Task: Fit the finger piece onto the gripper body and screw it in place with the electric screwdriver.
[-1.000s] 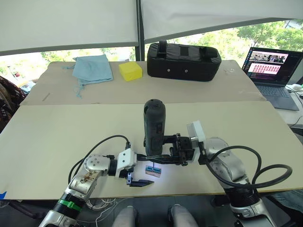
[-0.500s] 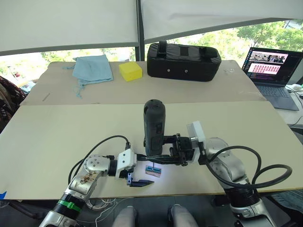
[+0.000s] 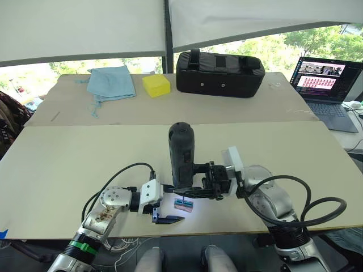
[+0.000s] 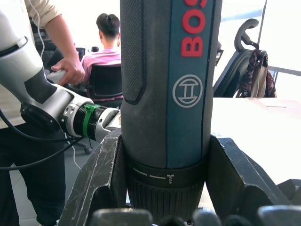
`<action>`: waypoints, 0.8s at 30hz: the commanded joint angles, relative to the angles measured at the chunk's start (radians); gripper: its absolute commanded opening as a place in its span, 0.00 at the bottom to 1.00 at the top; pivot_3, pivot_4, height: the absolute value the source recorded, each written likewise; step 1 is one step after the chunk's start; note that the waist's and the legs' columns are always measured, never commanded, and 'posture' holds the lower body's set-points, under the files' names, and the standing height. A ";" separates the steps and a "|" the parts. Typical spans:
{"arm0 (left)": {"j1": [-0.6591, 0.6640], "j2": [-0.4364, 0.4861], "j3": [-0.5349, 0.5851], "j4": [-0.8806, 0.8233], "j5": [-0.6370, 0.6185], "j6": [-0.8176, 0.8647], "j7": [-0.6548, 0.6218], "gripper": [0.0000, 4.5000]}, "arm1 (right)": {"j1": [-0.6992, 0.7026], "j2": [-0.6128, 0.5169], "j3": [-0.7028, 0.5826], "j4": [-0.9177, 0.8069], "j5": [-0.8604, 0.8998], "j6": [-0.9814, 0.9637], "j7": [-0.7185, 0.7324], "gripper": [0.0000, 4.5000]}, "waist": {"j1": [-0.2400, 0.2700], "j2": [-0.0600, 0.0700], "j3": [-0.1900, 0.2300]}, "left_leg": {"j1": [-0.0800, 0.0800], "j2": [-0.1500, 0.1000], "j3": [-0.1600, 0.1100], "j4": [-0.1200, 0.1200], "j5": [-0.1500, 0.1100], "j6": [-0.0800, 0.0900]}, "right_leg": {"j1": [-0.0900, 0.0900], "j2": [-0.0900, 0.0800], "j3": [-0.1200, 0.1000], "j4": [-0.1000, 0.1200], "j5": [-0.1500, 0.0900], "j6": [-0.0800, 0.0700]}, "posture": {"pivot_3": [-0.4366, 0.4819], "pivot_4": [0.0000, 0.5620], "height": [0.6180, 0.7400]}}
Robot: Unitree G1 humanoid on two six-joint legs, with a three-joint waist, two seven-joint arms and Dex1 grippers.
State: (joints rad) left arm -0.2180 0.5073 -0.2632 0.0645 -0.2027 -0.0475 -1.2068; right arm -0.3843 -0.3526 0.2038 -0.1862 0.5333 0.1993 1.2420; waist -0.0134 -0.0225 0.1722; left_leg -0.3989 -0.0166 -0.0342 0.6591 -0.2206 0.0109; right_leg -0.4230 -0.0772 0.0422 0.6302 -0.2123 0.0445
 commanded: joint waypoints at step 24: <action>0.025 -0.004 -0.022 0.042 0.013 -0.012 0.000 0.99 | -0.024 0.004 -0.004 -0.013 0.015 -0.007 -0.003 0.42 | 0.000 0.000 -0.001 | 0.001 0.000 0.000 0.000 0.000 0.000 | 0.001 0.000 0.000 0.000 0.000 0.000 | 0.48 0.27 1.00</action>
State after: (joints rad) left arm -0.2175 0.5039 -0.2633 0.0786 -0.2031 -0.0644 -1.2064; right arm -0.3857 -0.3468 0.2151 -0.1794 0.5315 0.1997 1.2359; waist -0.0137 -0.0224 0.1716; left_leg -0.3976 -0.0168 -0.0345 0.6593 -0.2207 0.0109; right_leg -0.4217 -0.0772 0.0423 0.6304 -0.2123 0.0445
